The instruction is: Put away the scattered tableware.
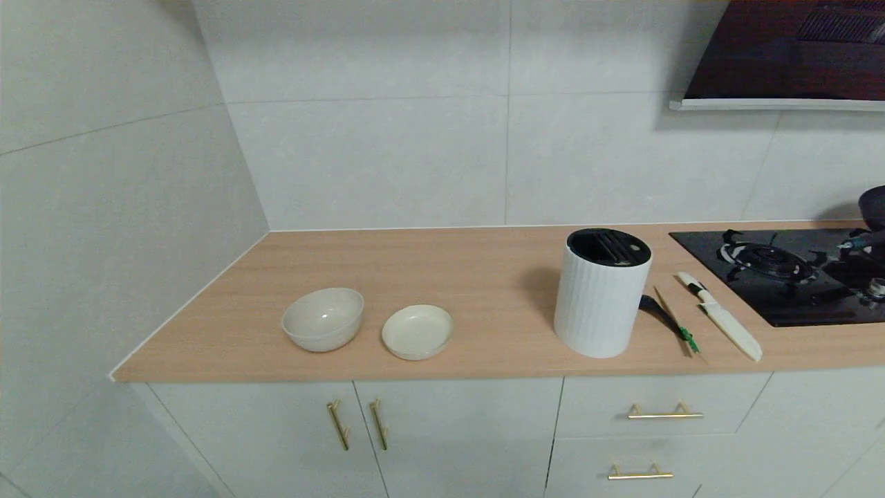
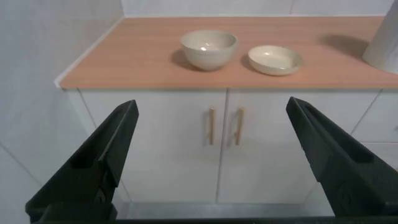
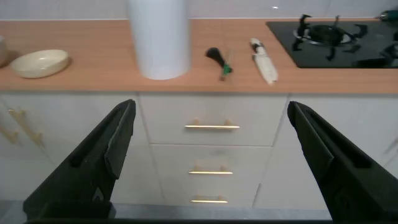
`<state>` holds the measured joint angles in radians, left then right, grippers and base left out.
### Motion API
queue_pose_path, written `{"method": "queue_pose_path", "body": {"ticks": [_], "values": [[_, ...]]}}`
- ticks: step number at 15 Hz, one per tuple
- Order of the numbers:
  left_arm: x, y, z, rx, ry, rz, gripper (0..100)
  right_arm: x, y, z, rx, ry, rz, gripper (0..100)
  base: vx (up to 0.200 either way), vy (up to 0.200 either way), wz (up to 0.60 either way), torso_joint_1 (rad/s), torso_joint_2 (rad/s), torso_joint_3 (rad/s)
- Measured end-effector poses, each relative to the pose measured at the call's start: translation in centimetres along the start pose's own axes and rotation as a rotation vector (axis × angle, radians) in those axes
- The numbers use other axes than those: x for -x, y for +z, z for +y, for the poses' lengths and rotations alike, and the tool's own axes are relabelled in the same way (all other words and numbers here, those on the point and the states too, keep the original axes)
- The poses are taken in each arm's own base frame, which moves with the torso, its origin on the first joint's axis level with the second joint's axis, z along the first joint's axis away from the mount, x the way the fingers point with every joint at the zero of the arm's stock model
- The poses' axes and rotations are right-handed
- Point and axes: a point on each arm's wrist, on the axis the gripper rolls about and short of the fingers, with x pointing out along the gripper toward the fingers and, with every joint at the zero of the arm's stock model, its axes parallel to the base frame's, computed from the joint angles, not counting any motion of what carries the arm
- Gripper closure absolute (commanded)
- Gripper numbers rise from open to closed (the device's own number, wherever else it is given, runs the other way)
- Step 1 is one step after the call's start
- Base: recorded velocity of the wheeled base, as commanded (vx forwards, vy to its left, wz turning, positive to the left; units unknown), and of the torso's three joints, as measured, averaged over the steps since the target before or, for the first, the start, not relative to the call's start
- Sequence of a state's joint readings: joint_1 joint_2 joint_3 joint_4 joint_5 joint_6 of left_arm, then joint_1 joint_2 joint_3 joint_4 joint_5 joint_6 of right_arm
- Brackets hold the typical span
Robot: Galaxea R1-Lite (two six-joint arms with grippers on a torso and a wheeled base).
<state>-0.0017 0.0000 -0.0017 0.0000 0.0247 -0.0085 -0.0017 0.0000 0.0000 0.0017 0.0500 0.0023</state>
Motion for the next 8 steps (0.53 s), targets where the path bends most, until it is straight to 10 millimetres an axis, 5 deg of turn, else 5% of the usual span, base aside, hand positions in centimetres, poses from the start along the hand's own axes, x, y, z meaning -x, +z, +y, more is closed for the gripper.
{"method": "queue_pose_path", "body": {"ticks": [8], "values": [[0.0,0.0,0.0,0.0,0.0,0.0,0,0.0,0.0,0.0,0.001,0.0,0.0,0,0.0,0.2,0.0,0.002,0.0,0.004]]}}
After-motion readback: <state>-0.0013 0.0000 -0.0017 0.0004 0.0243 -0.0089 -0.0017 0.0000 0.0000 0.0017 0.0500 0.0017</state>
